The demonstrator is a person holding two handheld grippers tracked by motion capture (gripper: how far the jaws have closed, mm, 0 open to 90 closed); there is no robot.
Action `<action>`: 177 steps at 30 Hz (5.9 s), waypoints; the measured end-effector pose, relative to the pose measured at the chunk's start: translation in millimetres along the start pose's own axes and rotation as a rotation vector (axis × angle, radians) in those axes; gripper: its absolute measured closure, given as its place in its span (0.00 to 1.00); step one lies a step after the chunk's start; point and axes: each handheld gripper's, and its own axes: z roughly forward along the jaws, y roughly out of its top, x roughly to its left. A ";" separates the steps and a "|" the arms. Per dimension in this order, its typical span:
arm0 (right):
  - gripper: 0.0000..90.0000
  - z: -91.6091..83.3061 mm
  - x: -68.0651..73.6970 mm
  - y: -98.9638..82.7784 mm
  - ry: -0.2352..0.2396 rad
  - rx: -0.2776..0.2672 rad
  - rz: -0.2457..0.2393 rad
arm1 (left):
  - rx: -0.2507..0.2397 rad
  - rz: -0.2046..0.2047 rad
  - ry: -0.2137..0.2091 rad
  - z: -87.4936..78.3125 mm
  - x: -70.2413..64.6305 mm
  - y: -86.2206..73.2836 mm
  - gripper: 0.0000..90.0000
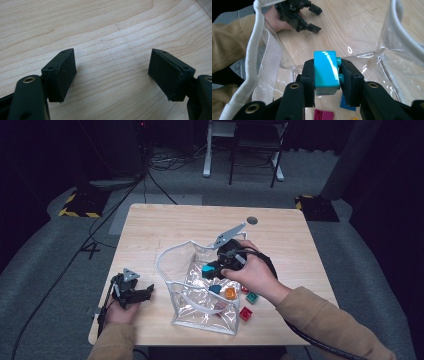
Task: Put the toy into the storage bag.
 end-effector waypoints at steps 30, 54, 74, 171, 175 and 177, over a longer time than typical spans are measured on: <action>0.44 -95.2 -19.2 -54.8 -0.191 -0.254 0.054 | 0.000 0.001 0.000 0.0 0.2 0.0 0.25; 0.36 -87.8 -25.9 -133.6 -0.244 -0.240 0.111 | 0.001 0.000 0.000 -0.1 -0.1 0.0 0.25; 0.36 -11.2 -5.6 -194.3 -0.166 -0.141 0.093 | 0.002 -0.001 -0.001 -0.1 -0.2 0.0 0.25; 0.66 -128.5 -1.2 -71.2 -0.132 -0.321 -0.006 | 0.001 0.001 0.001 0.0 0.2 0.0 0.25; 0.66 -127.9 -2.3 -60.7 -0.128 -0.322 -0.012 | 0.001 0.000 0.001 0.0 0.1 -0.1 0.25; 0.66 -127.0 -2.7 -55.8 -0.130 -0.320 -0.016 | 0.001 0.000 0.001 -0.1 0.1 -0.2 0.25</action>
